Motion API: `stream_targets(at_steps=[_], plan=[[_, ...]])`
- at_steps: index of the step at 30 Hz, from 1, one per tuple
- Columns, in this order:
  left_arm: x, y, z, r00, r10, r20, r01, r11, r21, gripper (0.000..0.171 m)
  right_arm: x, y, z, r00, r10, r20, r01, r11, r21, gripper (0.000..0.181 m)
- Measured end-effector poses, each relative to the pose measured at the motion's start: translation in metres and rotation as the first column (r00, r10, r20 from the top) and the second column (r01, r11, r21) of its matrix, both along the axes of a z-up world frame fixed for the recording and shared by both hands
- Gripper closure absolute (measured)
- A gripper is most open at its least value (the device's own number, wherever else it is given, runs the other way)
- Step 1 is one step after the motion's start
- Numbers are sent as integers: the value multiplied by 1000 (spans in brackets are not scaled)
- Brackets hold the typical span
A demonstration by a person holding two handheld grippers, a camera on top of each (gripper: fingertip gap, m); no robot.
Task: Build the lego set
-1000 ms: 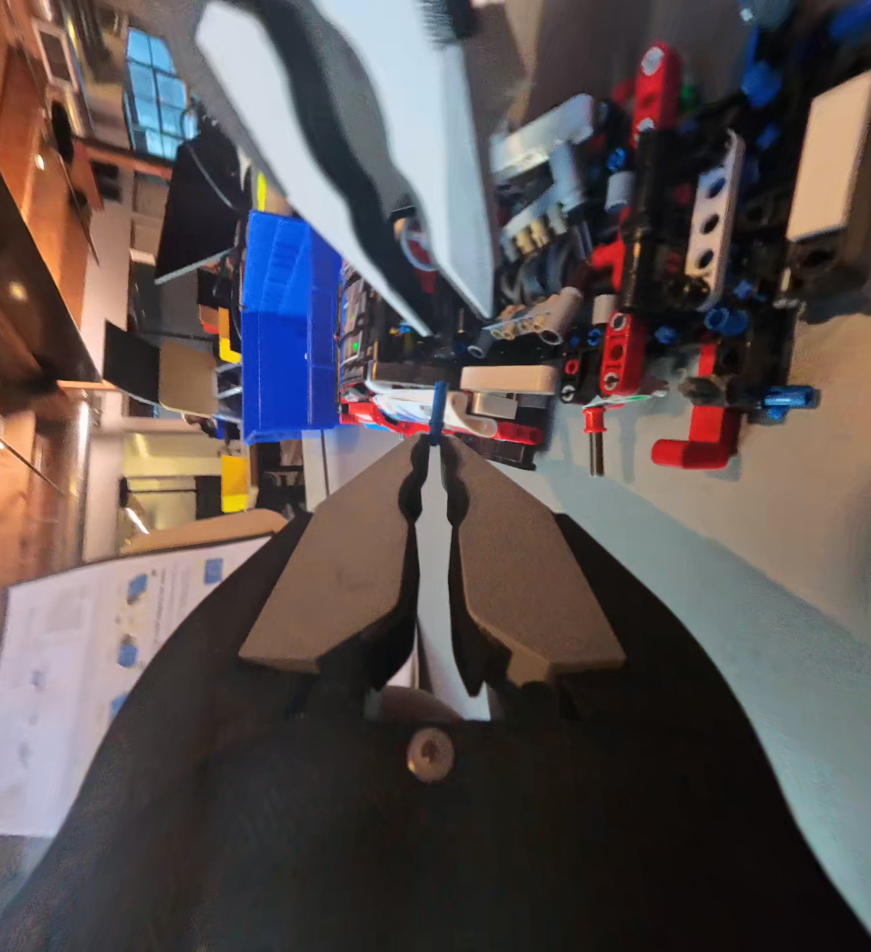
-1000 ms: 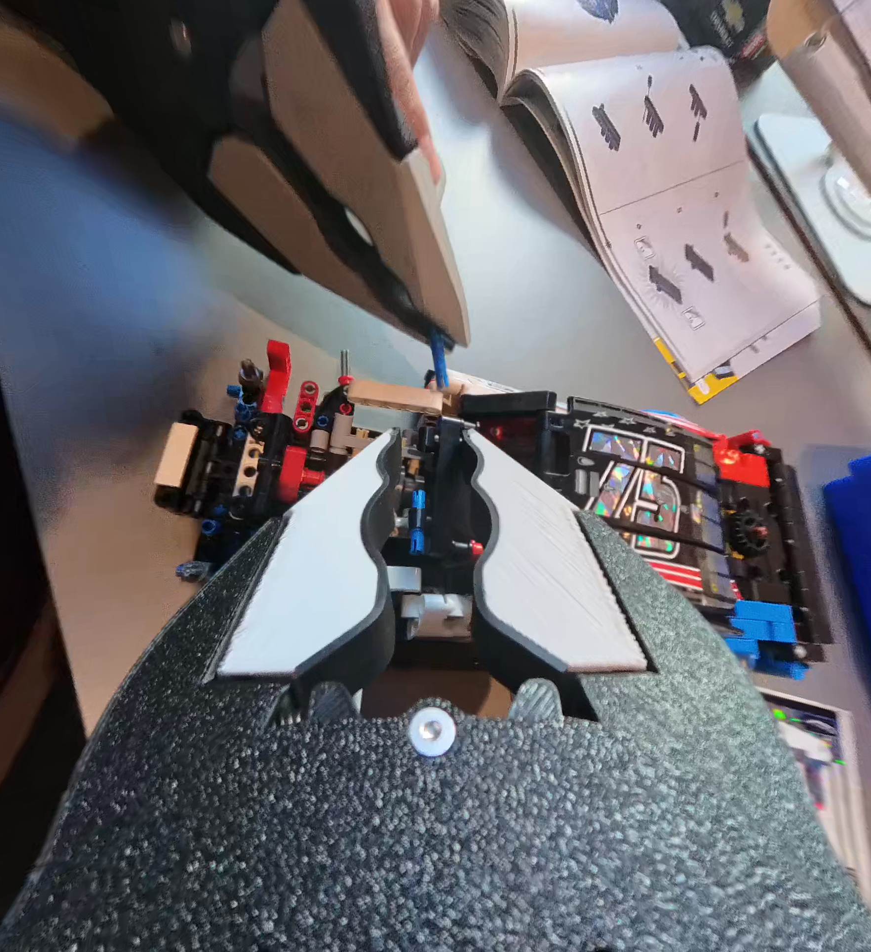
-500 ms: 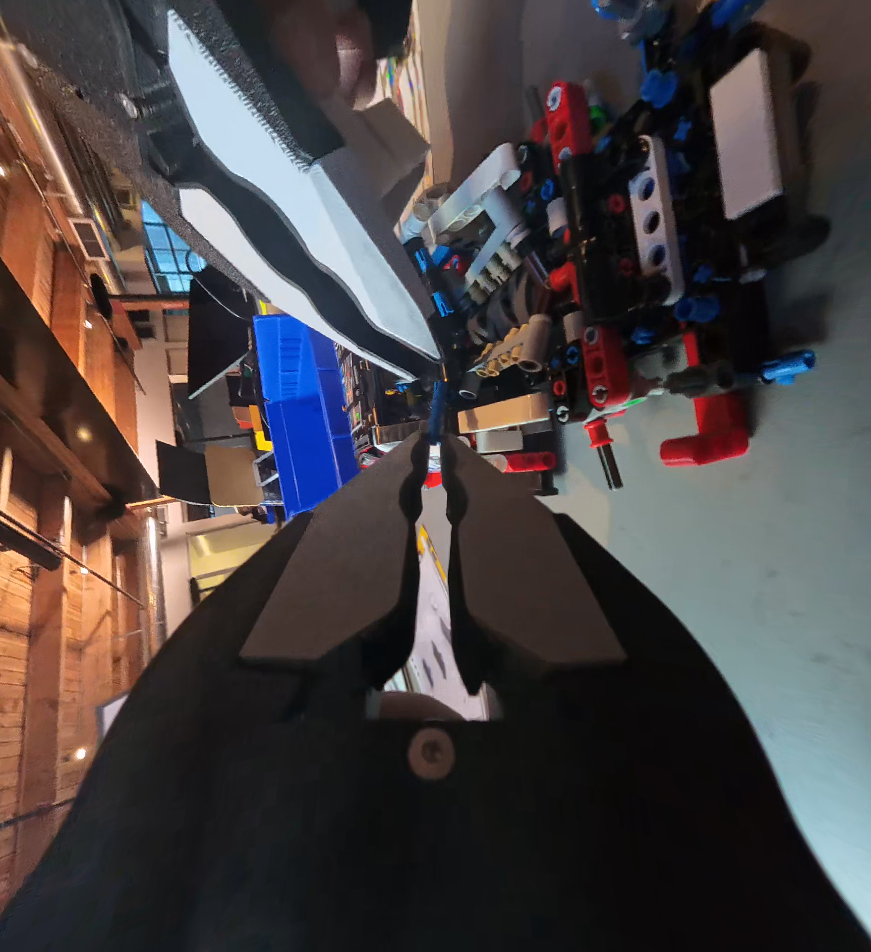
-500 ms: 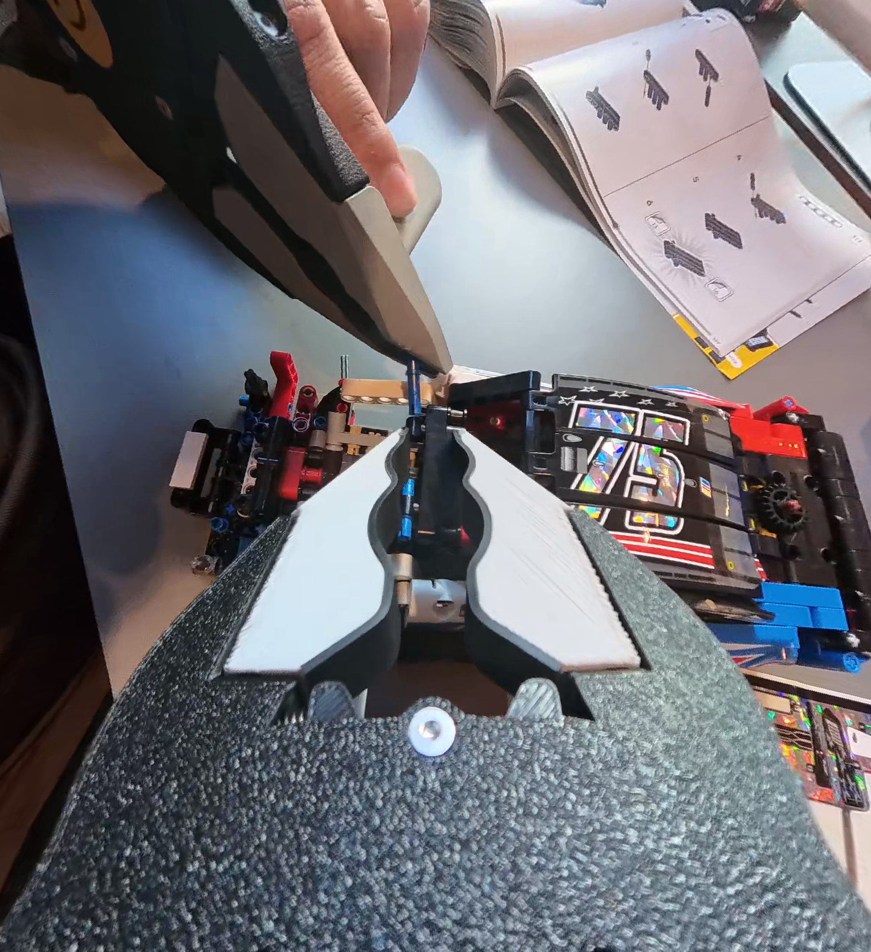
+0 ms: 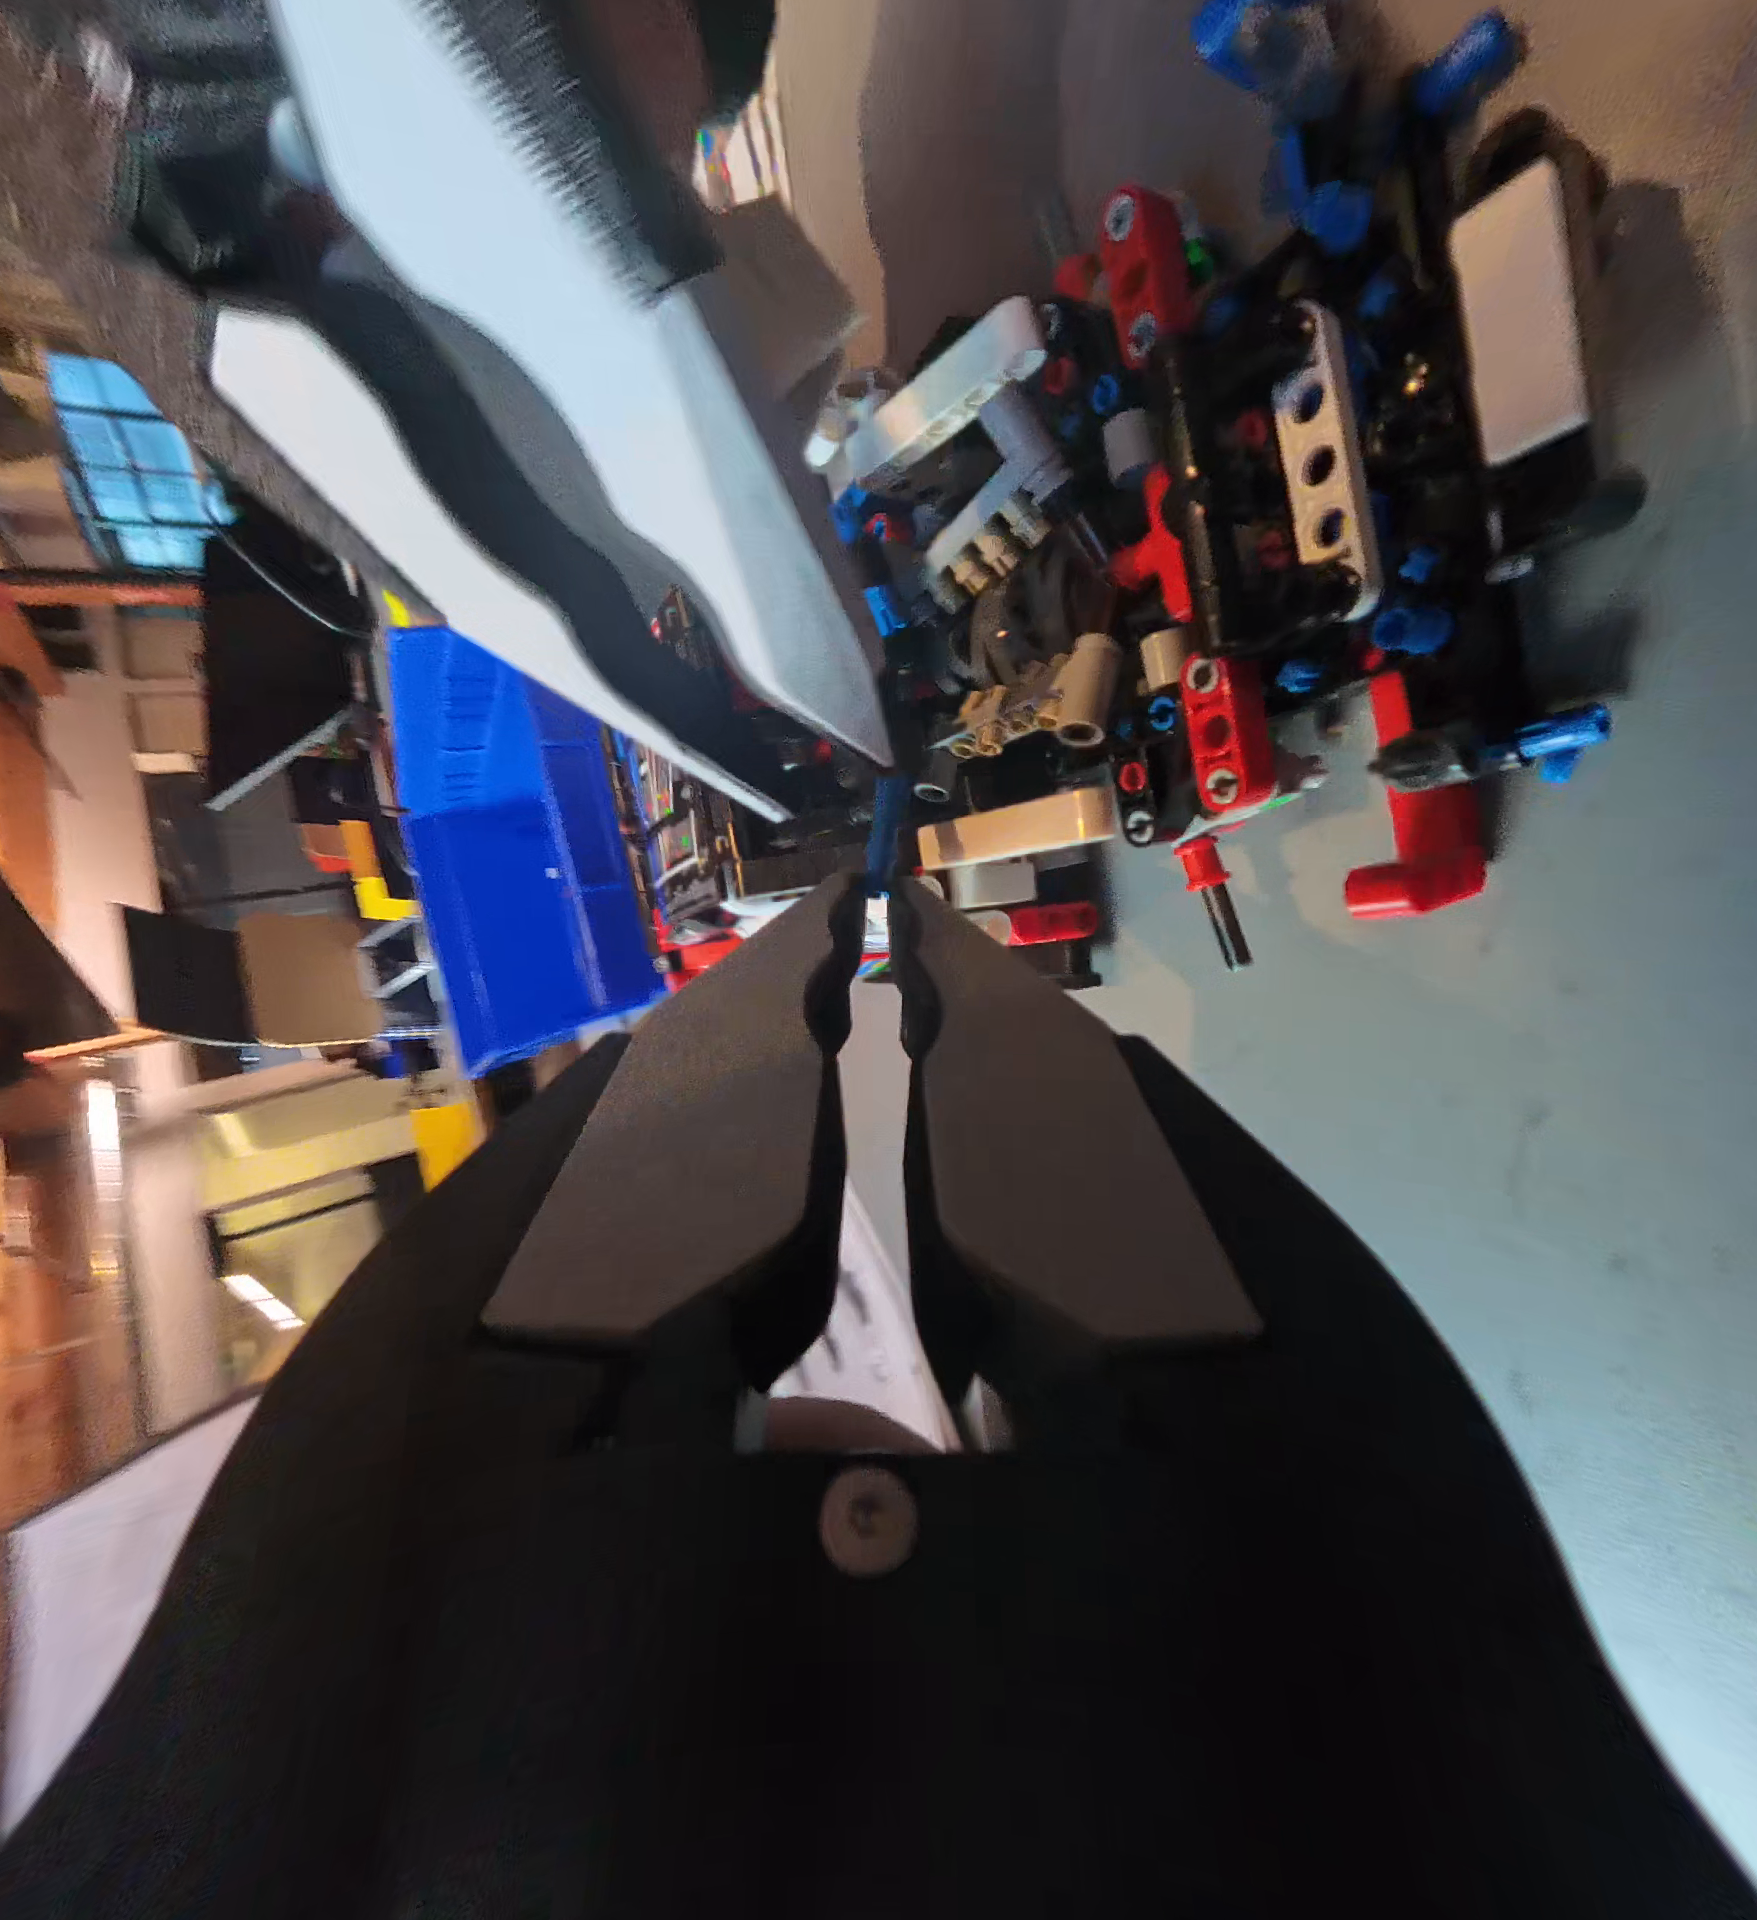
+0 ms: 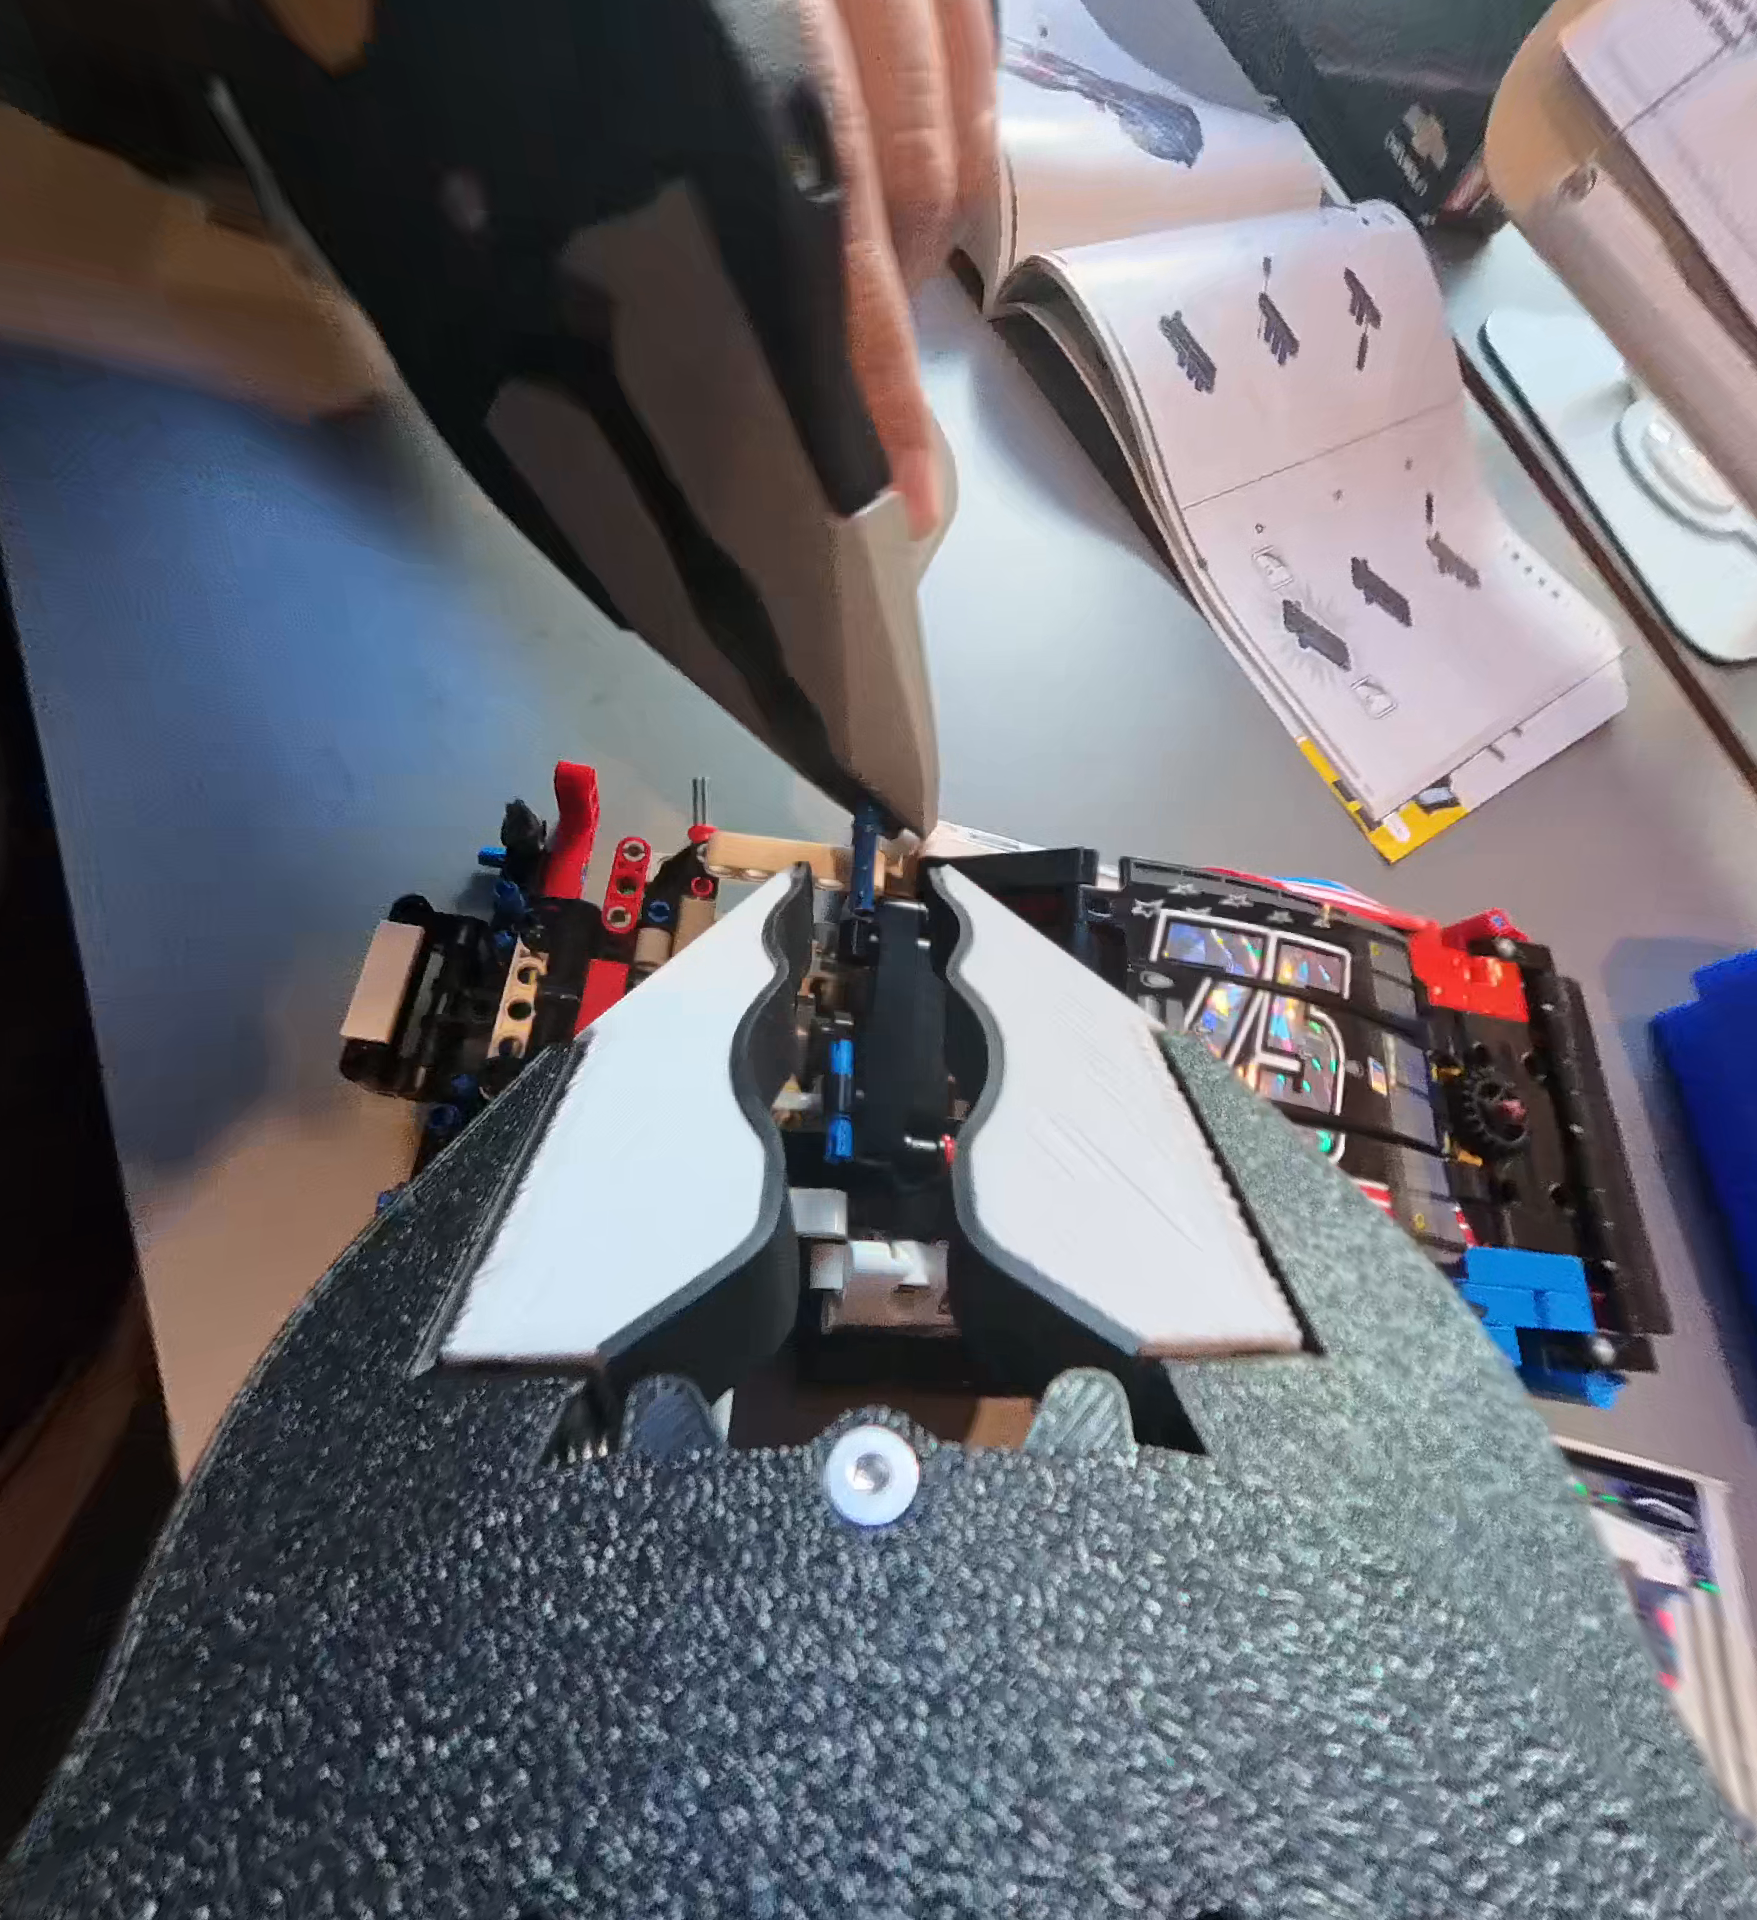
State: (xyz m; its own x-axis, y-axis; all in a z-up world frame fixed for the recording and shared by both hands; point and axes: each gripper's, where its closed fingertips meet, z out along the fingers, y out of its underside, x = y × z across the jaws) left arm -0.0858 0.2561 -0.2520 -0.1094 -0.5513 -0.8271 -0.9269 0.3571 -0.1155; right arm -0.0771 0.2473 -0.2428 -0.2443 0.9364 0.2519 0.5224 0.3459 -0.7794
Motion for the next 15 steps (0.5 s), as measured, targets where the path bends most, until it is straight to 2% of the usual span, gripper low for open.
stream_targets(at_steps=[4,8,12,15], plan=[[-4,0,-1,990,50,132,-31,989,-142,170,-5,3,-4,1000,-17,-1,17,989,150,168],[-1,-2,0,973,66,222,-15,975,-223,170,-6,0,-8,1000,-7,11,5,981,193,175],[0,-3,-1,964,77,254,-9,966,-258,170,-6,1,-9,1000,-14,7,13,985,174,176],[0,-3,1,954,89,286,-10,963,-269,170,-6,1,-7,1000,-29,0,29,996,86,176]])
